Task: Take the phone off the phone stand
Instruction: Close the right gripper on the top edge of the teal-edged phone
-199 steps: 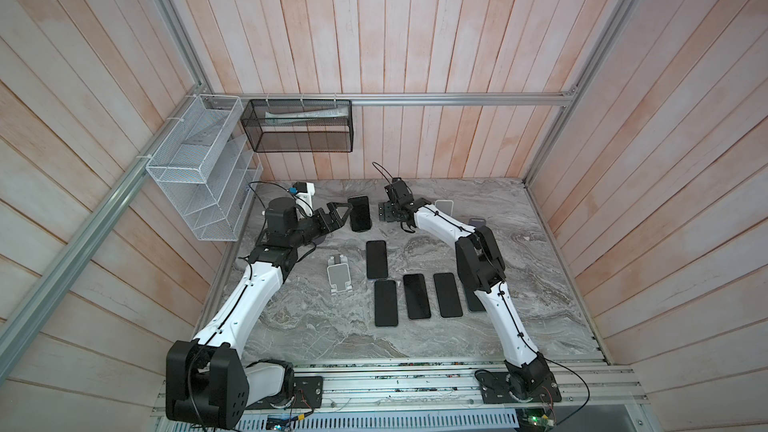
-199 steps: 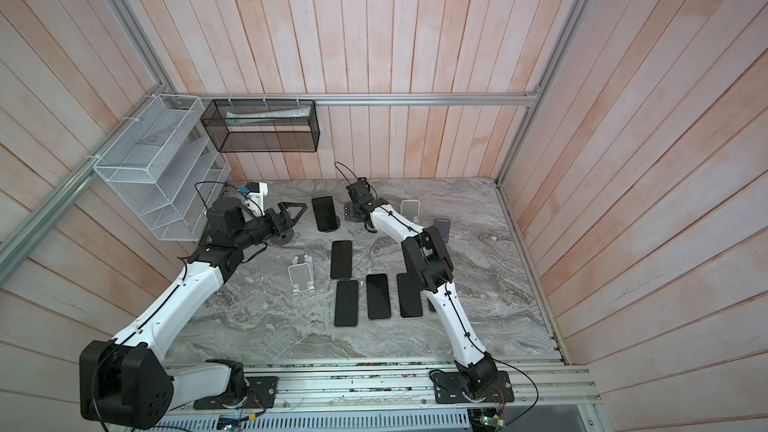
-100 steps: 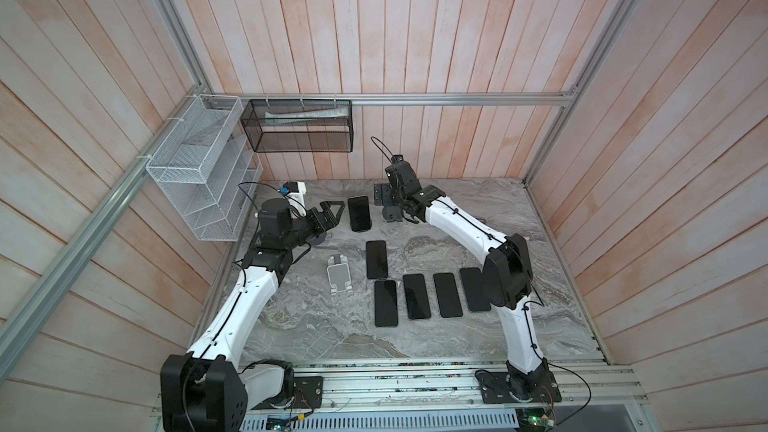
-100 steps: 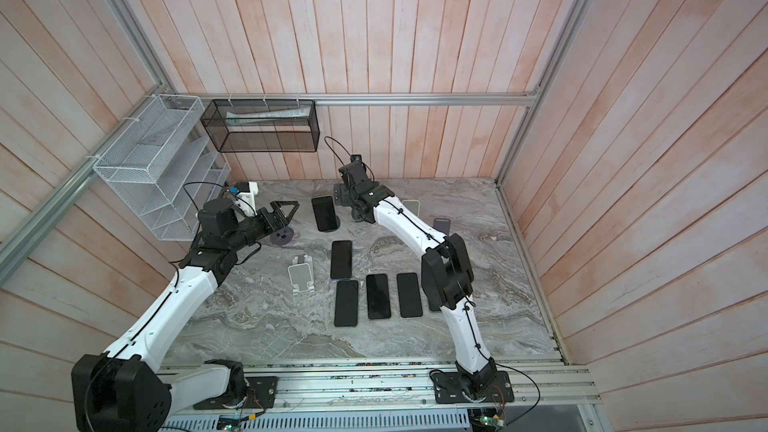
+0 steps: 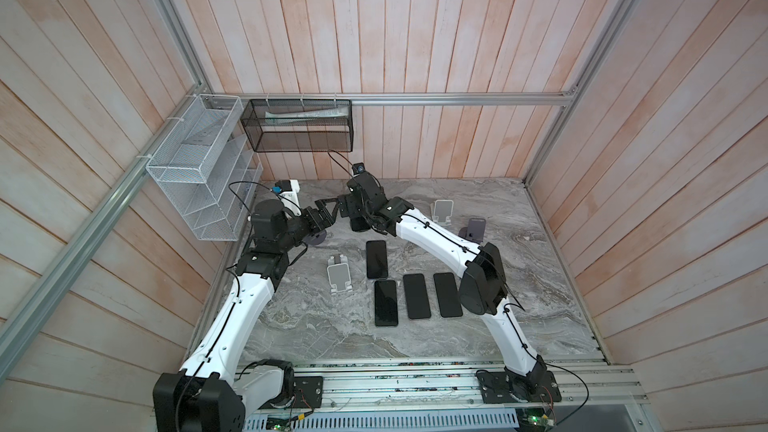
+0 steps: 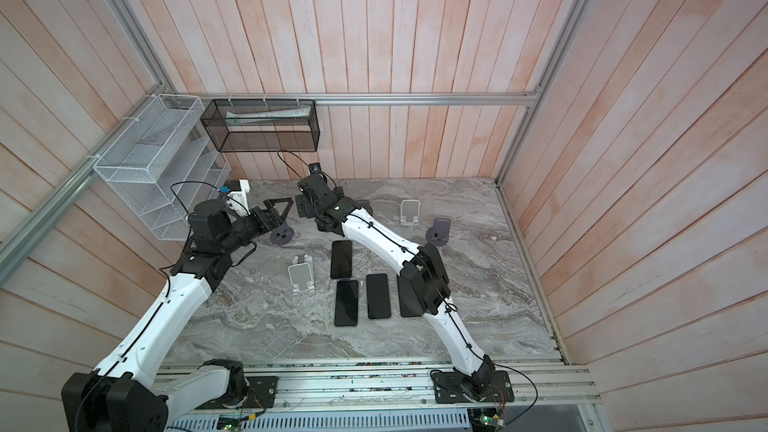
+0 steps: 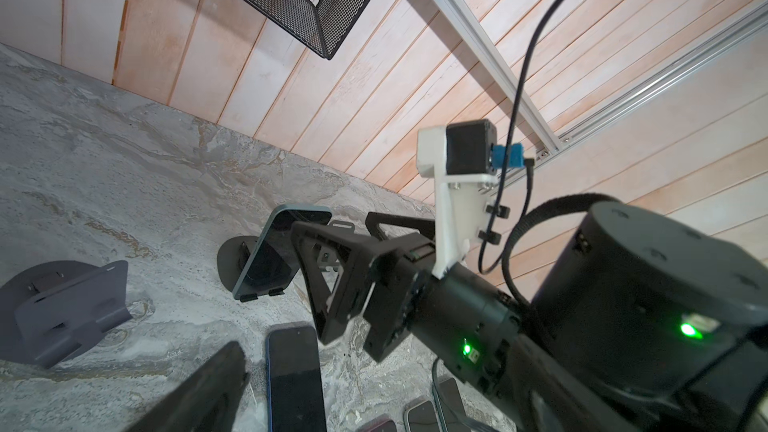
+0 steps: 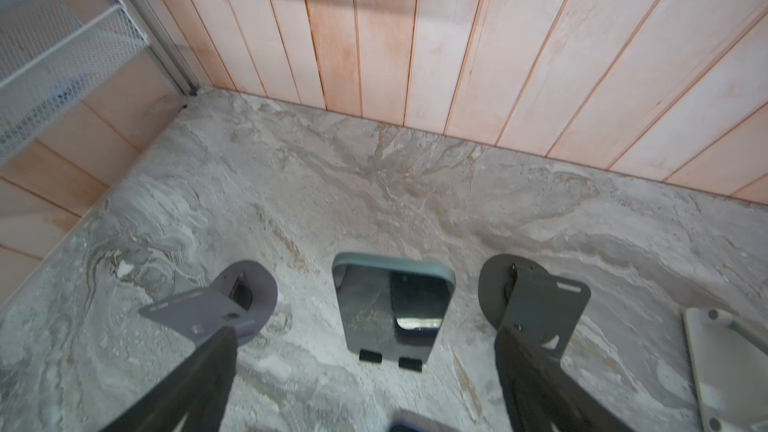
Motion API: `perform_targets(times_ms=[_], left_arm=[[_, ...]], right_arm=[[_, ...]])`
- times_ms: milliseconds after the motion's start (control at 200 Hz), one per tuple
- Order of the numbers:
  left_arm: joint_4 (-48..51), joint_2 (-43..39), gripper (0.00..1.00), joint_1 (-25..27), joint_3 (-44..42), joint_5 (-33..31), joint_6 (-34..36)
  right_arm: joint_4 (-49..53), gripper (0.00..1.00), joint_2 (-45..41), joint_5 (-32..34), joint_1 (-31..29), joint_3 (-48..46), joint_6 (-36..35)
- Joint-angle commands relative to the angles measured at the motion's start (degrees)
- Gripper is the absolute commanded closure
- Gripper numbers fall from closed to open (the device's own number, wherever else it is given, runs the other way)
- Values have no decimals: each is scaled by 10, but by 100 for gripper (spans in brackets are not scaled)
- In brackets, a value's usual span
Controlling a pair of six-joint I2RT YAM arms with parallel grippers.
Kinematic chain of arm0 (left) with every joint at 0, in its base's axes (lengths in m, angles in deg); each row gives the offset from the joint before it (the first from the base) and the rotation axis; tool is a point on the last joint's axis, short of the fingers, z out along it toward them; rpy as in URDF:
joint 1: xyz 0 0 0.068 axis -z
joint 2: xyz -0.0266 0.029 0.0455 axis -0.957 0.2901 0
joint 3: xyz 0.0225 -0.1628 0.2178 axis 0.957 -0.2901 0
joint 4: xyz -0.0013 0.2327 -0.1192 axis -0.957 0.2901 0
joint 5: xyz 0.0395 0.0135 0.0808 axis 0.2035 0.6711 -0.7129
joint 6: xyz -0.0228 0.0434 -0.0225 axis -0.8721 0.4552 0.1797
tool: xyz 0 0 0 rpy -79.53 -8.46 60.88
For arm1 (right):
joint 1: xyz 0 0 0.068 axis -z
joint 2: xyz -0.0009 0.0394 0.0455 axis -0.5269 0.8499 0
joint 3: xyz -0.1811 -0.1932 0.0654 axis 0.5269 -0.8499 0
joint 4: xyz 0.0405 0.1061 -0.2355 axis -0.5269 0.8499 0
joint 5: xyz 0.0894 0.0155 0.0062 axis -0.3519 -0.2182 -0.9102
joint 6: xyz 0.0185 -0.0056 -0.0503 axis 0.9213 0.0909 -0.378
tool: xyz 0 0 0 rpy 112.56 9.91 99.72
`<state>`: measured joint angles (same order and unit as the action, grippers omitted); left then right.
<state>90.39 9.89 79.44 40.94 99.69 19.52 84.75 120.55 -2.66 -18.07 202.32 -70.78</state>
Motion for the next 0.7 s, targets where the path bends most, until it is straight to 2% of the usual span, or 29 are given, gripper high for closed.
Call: perform_targets(times_ms=[0,225,340,695], left_arm=[[8,-4,0,-3,10,-3,12],[9,-9,0,-3,9,-11,18],[2,-11,0,-3,5,-8,16],[1,-7,0,-3,6,0,15]], right_arm=[[54,2,46,12,5,66,-6],[33,2,45,45,5,45,0],[4,2,35,33,6,11,4],[-8,2,56,-1,20,24,18]])
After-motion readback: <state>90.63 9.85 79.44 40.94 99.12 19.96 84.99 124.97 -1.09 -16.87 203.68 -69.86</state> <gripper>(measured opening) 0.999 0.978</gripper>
